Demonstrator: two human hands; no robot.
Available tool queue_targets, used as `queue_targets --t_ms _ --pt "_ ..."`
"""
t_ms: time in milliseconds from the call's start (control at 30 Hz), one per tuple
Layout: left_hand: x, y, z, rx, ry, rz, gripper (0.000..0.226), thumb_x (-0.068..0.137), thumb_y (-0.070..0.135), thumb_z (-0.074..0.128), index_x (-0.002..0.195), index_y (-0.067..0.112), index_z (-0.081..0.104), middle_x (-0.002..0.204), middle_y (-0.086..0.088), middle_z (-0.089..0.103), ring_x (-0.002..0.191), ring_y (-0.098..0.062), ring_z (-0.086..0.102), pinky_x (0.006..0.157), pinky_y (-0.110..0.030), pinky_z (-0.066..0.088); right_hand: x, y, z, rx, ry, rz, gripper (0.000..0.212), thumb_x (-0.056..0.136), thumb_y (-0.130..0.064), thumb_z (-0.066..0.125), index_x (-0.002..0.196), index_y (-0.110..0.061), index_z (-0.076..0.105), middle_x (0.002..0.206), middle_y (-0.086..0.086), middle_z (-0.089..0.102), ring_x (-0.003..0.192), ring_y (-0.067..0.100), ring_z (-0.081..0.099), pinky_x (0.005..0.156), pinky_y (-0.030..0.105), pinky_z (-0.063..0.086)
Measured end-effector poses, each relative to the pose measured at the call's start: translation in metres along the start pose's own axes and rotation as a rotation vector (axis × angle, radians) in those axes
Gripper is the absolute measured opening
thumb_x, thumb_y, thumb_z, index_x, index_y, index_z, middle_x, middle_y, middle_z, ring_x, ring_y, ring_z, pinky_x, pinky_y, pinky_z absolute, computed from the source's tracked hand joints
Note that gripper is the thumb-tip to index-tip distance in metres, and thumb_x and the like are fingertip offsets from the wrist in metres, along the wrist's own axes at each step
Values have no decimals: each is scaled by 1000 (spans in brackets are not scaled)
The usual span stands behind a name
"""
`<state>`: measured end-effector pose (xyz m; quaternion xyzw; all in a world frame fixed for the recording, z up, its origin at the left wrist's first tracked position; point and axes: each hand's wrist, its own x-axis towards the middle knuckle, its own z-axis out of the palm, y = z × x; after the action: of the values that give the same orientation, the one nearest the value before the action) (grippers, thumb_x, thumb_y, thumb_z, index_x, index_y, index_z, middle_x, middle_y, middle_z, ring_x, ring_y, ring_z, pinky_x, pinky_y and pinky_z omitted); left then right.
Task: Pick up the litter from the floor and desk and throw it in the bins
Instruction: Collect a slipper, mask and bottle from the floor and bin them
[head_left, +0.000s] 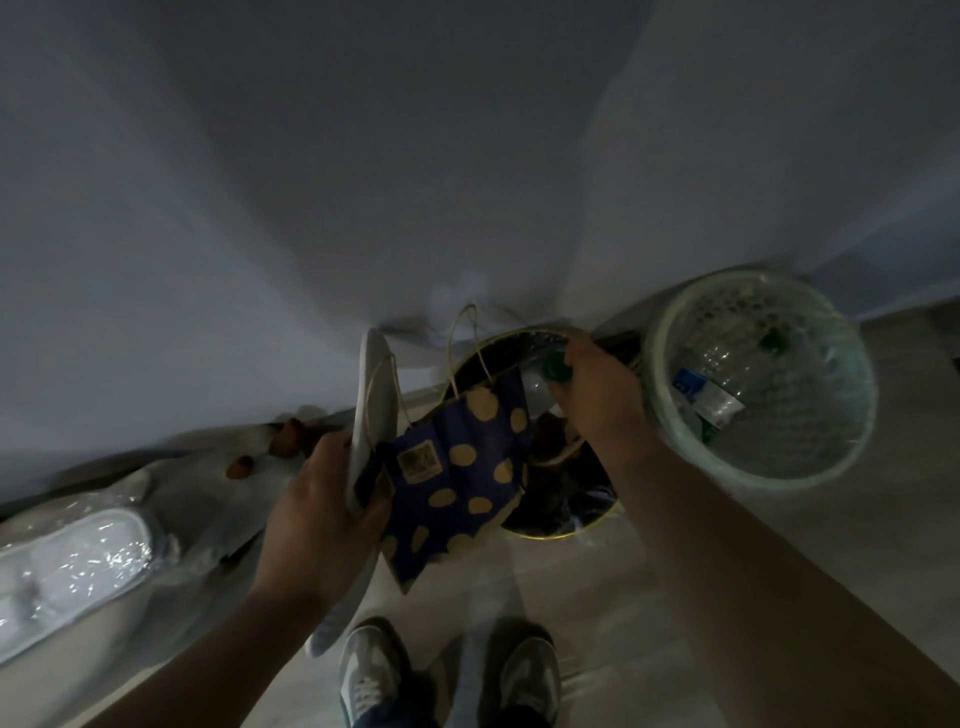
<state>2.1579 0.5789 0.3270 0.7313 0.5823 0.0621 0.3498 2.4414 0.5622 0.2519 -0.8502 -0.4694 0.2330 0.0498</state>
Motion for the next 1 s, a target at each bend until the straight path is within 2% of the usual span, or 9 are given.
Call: queue_targets --t_ms 100,167,333,433,533,667,833,900,1000 --pt "-1 -2 2 5 -25 -44 28 84 26 67 104 29 48 81 15 55 66 -2 55 47 -16 36 -14 3 4 -41 -19 -4 45 90 -25 61 128 -10 41 113 15 65 105 33 62 82 41 53" --pt "-5 0 2 13 -40 -50 29 84 28 66 105 31 46 82 15 55 67 -2 55 47 -14 36 -20 7 7 -24 -30 3 51 89 -25 63 131 -12 38 121 14 61 109 34 60 85 39 51" --pt "-3 -2 3 4 -37 -40 29 85 27 66 107 30 46 83 16 54 68 -2 56 47 -16 38 -2 9 3 14 1 -35 76 85 -21 68 147 -13 25 147 17 30 127 38 43 99 42 43" --pt "0 -6 8 -16 -16 -47 29 85 24 66 107 28 47 82 17 53 68 -2 55 48 -17 38 17 7 2 -98 -90 -109 83 86 -22 66 153 -20 16 157 13 15 134 39 33 103 43 39" --pt "-1 -9 13 -21 -5 -46 31 84 23 67 107 28 47 82 18 51 69 -1 53 49 -15 36 26 4 7 -137 -154 -76 67 87 -18 64 146 -13 32 148 17 27 125 37 46 99 41 45" --pt "-4 -12 15 -29 -44 -69 32 85 24 66 109 29 46 84 16 53 70 -1 56 50 -14 38 4 5 16 -30 -47 34 36 88 -10 59 124 -7 55 134 18 44 114 35 53 94 39 47" --pt "-11 4 7 -29 -71 -99 29 84 24 68 105 27 48 81 15 54 69 -1 55 48 -16 37 -60 22 -9 209 46 75 27 81 -11 68 103 -2 58 103 18 58 95 33 55 76 36 41" --pt "-13 18 2 -17 -73 -115 27 84 25 68 102 25 48 80 15 55 67 -2 54 47 -19 36 -84 29 -33 283 81 153 23 80 -12 68 99 -5 57 98 14 56 84 27 53 68 31 37" --pt "-17 43 -5 -27 -87 -108 26 84 24 68 101 23 49 79 13 55 65 -5 55 46 -21 39 -112 39 -70 309 133 218 19 79 -14 67 93 -9 56 96 9 55 77 19 48 66 27 34"
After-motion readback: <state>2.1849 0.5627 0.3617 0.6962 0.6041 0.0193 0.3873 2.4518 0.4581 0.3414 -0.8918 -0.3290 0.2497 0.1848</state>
